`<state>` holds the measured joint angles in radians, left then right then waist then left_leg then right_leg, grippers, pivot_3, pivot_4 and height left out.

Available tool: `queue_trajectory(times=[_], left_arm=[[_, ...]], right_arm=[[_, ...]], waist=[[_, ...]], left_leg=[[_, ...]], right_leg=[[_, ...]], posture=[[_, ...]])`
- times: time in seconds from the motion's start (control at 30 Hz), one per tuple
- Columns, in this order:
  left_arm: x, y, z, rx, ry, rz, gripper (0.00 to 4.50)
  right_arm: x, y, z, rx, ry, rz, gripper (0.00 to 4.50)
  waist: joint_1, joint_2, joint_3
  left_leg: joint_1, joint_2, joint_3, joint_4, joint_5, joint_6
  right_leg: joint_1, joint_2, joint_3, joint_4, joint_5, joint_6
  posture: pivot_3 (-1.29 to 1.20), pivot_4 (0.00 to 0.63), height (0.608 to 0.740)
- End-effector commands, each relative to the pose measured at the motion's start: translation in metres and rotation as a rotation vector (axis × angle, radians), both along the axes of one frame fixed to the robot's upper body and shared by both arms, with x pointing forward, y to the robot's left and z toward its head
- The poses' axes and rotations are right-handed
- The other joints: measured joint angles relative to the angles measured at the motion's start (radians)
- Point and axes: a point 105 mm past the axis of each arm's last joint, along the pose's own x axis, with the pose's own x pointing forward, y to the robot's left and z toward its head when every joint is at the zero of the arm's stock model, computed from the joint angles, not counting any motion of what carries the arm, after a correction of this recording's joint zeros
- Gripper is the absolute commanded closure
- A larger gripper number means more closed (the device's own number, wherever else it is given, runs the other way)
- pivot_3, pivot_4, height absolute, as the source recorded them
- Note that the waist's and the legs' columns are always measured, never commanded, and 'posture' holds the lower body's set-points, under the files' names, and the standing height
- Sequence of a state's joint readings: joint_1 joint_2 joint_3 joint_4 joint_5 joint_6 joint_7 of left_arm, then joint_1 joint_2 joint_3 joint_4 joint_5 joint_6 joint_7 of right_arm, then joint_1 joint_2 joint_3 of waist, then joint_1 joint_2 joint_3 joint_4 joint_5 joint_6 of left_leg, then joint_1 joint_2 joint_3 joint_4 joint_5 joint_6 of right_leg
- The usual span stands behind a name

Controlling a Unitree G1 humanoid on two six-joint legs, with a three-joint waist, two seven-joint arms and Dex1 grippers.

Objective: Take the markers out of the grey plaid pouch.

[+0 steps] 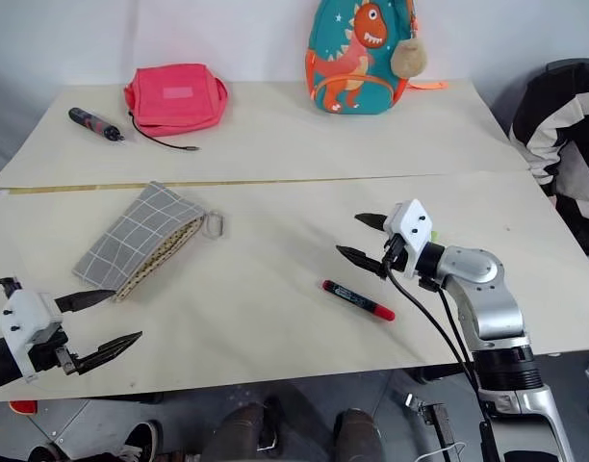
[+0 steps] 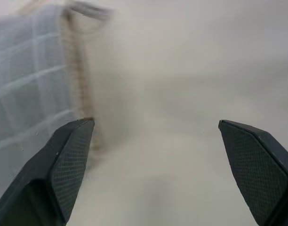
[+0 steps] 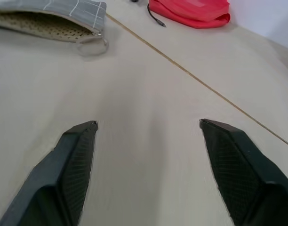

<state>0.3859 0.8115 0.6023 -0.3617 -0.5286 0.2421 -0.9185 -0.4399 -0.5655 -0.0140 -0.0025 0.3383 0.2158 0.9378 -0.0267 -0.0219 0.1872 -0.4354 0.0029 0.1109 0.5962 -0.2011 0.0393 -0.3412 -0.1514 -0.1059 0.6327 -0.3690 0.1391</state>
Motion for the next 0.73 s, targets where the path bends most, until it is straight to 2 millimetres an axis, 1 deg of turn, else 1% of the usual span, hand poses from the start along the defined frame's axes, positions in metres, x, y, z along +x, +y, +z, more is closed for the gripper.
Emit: queue_trajectory(times=[0.03, 0.07, 0.13, 0.27, 0.37, 0.47, 0.53, 0.63, 0.73], left_arm=[[0.011, 0.014, 0.035, -0.226, -0.097, 0.151, 0.0], [0.016, 0.024, 0.037, -0.244, -0.109, 0.22, 0.0], [0.018, 0.031, 0.04, -0.248, -0.15, 0.272, 0.0], [0.017, 0.047, 0.034, -0.259, -0.185, 0.368, 0.0], [0.011, 0.061, 0.022, -0.271, -0.18, 0.428, 0.0], [0.006, 0.07, 0.012, -0.293, -0.175, 0.466, 0.0], [0.001, 0.078, 0.004, -0.282, -0.18, 0.503, 0.0], [-0.003, 0.083, -0.001, -0.292, -0.186, 0.532, 0.0], [-0.007, 0.081, -0.006, -0.288, -0.187, 0.529, 0.0]], right_arm=[[0.001, -0.018, 0.018, 0.02, -0.057, -0.05, 0.03], [0.006, -0.026, 0.019, 0.011, -0.075, -0.103, 0.03], [0.019, -0.048, 0.019, -0.006, -0.108, -0.244, 0.03], [0.029, -0.087, 0.019, 0.0, -0.147, -0.433, 0.03], [0.031, -0.115, 0.019, 0.008, -0.173, -0.556, 0.03], [0.034, -0.137, 0.014, 0.003, -0.183, -0.668, 0.03], [0.037, -0.159, 0.011, -0.031, -0.209, -0.797, 0.03], [0.039, -0.179, 0.01, -0.038, -0.224, -0.919, 0.03], [0.041, -0.19, 0.001, -0.007, -0.188, -0.996, 0.03]], waist=[[0.003, 0.0, 0.0], [0.005, 0.0, 0.0], [0.003, 0.0, 0.0], [-0.001, 0.0, 0.0], [-0.002, 0.0, 0.0], [-0.002, 0.0, 0.0], [-0.002, 0.0, 0.0], [-0.002, 0.0, 0.0], [-0.002, 0.0, 0.0]], left_leg=[[0.0, 0.0, -0.001, 0.0, 0.0, -0.001], [0.0, 0.0, -0.002, 0.001, 0.0, -0.001], [0.0, 0.0, -0.003, 0.002, 0.0, -0.001], [0.0, -0.002, 0.0, 0.002, 0.001, 0.003], [0.0, -0.001, 0.0, 0.002, 0.001, 0.004], [0.0, -0.001, 0.001, 0.002, 0.001, 0.003], [0.0, -0.001, 0.001, 0.002, 0.001, 0.003], [0.0, -0.001, 0.002, 0.002, 0.001, 0.003], [0.0, 0.0, 0.002, 0.002, 0.001, 0.003]], right_leg=[[0.001, 0.0, 0.0, -0.001, 0.0, 0.0], [0.001, 0.0, 0.0, -0.001, 0.0, 0.0], [0.002, 0.0, 0.0, 0.0, 0.0, 0.0], [0.002, 0.001, -0.001, 0.003, 0.0, 0.0], [0.001, 0.002, -0.001, 0.003, 0.0, 0.0], [0.001, 0.002, -0.001, 0.002, 0.0, 0.0], [0.001, 0.001, 0.0, -0.001, 0.0, 0.0], [0.001, 0.001, 0.0, -0.002, 0.0, 0.0], [0.002, 0.001, 0.0, -0.002, 0.0, 0.0]], posture=[[0.0, 0.15, 0.74], [0.0, 0.15, 0.74], [0.0, 0.15, 0.74], [0.0, 0.15, 0.74], [0.0, 0.15, 0.74], [0.0, 0.15, 0.74], [0.0, 0.15, 0.74], [0.0, 0.15, 0.74], [0.0, 0.15, 0.74]])
